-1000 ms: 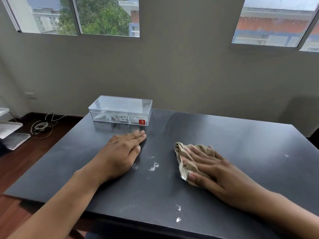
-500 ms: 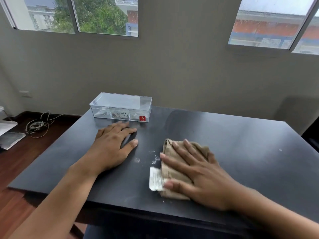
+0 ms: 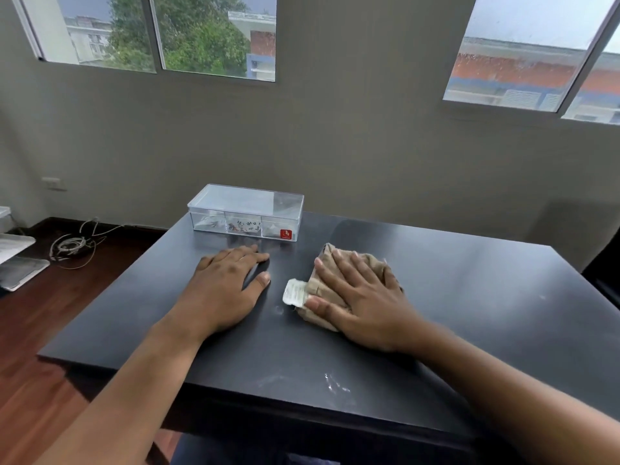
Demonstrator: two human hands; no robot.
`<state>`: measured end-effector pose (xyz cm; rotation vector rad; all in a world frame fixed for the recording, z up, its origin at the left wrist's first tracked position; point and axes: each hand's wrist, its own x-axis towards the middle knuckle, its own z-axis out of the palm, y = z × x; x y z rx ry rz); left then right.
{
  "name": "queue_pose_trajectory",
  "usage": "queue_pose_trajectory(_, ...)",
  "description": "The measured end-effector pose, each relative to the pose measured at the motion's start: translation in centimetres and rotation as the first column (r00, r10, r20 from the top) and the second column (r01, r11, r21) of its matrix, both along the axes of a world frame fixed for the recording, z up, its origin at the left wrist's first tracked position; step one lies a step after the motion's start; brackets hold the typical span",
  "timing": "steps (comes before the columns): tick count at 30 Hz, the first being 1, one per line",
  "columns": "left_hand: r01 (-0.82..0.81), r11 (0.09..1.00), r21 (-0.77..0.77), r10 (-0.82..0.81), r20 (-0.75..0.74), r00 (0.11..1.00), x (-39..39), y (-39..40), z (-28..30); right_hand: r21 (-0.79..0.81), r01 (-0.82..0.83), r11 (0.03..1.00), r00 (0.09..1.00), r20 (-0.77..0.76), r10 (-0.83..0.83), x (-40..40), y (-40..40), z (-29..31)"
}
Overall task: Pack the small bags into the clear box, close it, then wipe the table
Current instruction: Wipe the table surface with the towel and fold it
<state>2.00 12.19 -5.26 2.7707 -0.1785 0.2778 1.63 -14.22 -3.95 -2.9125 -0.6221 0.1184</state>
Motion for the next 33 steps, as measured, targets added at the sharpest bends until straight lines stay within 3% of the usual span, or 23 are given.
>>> queue_pose_trajectory(7, 0.048, 0.994, -0.102, -0.048, 0.003, 0.999, -0.1, 0.7, -0.2, 0.004, -0.176, 0.984, 0.984, -0.039, 0.176, -2.7, -0.5, 0.6)
queue_pose_trajectory(13, 0.047, 0.992, -0.12, -0.044, 0.026, 0.999, 0.1, 0.7, -0.3, -0.012, 0.123, 0.992, 0.992, -0.021, -0.123, 0.4, 4.1, -0.2)
queue_pose_trajectory(17, 0.075, 0.989, -0.128, -0.073, 0.023, 0.997, 0.3, 1.1, -0.5, -0.026, 0.002, 1.0, 1.0, -0.009, -0.002, -2.0, 6.4, -0.2)
queue_pose_trajectory(21, 0.079, 0.989, -0.122, -0.077, 0.026, 0.997, 0.5, 1.3, -0.7, 0.017, -0.162, 0.987, 0.987, 0.011, 0.162, -4.8, 3.2, -0.2)
queue_pose_trajectory(29, 0.042, 0.991, -0.129, -0.037, 0.041, 0.998, 0.2, 0.8, -0.6, 0.003, 0.002, 1.0, 0.999, -0.034, -0.002, -1.9, 1.9, 0.3)
queue_pose_trajectory(33, 0.044, 0.993, -0.112, -0.039, 0.042, 0.998, 0.1, 0.8, -0.5, -0.028, -0.013, 1.0, 1.0, -0.02, 0.012, -4.4, 2.4, 0.0)
